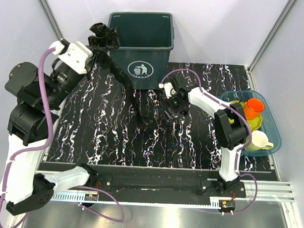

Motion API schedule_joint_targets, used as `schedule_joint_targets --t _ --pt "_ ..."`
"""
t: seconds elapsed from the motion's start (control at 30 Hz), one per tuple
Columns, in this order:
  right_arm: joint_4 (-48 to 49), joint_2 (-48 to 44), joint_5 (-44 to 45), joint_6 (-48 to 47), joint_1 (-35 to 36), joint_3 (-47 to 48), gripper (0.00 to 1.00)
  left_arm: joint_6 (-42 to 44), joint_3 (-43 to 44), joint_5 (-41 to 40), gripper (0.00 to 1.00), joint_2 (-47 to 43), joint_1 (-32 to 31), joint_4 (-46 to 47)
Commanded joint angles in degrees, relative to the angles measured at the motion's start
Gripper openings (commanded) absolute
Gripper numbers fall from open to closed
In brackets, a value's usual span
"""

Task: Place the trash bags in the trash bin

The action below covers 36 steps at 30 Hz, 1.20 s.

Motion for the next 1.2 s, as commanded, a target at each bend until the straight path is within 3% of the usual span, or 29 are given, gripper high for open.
schedule_joint_targets --t 0.0,0.23,0.63,0.77,0.87,0.97,1.1,1.17 --pt "6.1 -0.7 10.0 -1.2 -0.5 2.2 0.98 0.6 -4.2 -4.9 0.0 -3.4 1.9 3.5" --pt "12.0 -1.2 12.5 -5.8 -1.9 2.9 0.99 -0.4 -8.6 -4.0 0.0 -5.8 3.0 3.5" --pt "17.7 12.8 5.7 -13.6 -9.9 11.3 1.0 -1.4 -9.3 -2.8 0.0 -5.4 3.7 3.0" --pt "15.5 13.8 1.8 -14.4 -10.3 11.6 0.78 -0.9 -9.3 -2.7 0.0 -5.4 3.9 2.6" --pt "14.7 11.9 -0.5 -14.8 -10.3 8.6 0.67 -0.9 -10.0 -2.9 0.0 -5.7 4.0 2.7" --pt "14.5 10.5 1.8 -14.2 -10.4 5.4 0.48 -0.6 -11.3 -2.7 0.0 -5.9 4.0 3.3" --pt "13.5 8.4 5.0 -9.3 -14.1 3.9 0.13 -0.3 -13.3 -2.1 0.0 -5.7 4.1 2.5" --pt "12.8 8.1 6.4 -6.9 -17.8 5.5 0.12 -1.3 -13.8 -2.1 0.0 -5.4 4.2 0.8"
